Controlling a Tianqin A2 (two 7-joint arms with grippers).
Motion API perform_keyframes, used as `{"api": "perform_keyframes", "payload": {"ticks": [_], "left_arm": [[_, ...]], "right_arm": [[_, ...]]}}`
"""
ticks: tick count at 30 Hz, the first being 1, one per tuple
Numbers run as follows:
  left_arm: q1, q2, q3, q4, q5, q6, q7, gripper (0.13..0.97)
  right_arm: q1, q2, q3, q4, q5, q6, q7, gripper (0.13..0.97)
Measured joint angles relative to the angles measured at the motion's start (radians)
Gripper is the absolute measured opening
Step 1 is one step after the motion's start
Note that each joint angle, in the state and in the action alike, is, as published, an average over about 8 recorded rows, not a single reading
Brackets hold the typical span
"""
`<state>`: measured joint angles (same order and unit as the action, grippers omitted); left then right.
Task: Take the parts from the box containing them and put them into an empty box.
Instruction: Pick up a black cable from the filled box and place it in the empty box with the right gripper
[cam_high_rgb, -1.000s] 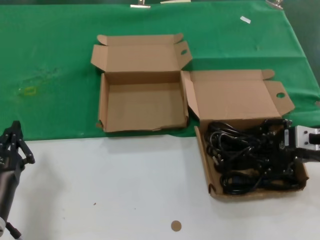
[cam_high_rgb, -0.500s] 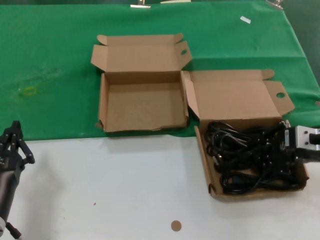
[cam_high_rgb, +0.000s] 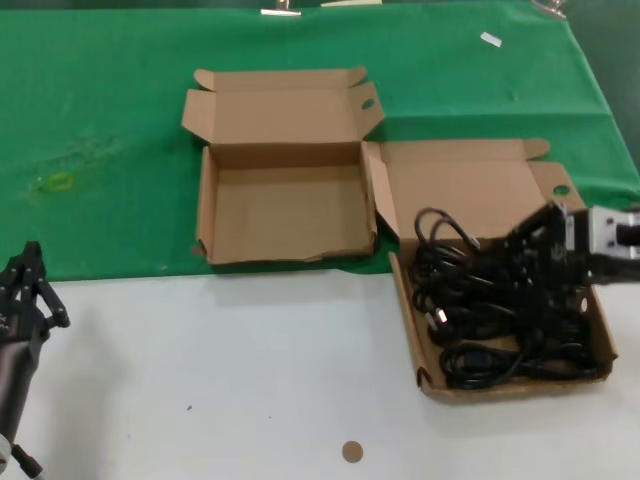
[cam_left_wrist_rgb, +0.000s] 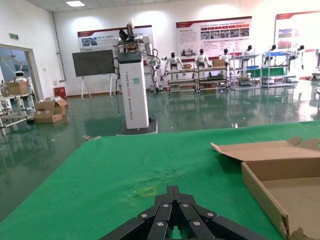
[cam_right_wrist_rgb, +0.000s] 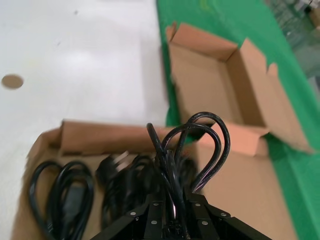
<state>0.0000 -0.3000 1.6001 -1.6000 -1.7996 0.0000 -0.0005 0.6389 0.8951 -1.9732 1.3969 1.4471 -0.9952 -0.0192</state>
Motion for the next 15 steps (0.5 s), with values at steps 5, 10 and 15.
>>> {"api": "perform_keyframes", "payload": {"ticks": [5,10,15], "left_arm": [[0.0,0.0,0.0,0.0,0.0,0.0,0.0,0.144],[0.0,0.0,0.0,0.0,0.0,0.0,0.0,0.144],[0.0,0.0,0.0,0.0,0.0,0.0,0.0,0.144]], "right_arm": [[0.071,-0.029,-0.006,0.007,-0.014,-0.025,0.017,0.205],[0.159,-0.088,-0.03,-0.011,-0.044,-0.043,0.031,0.204],[0.248,-0.178,-0.065,-0.063,-0.081,-0.045,0.04,0.203]]}}
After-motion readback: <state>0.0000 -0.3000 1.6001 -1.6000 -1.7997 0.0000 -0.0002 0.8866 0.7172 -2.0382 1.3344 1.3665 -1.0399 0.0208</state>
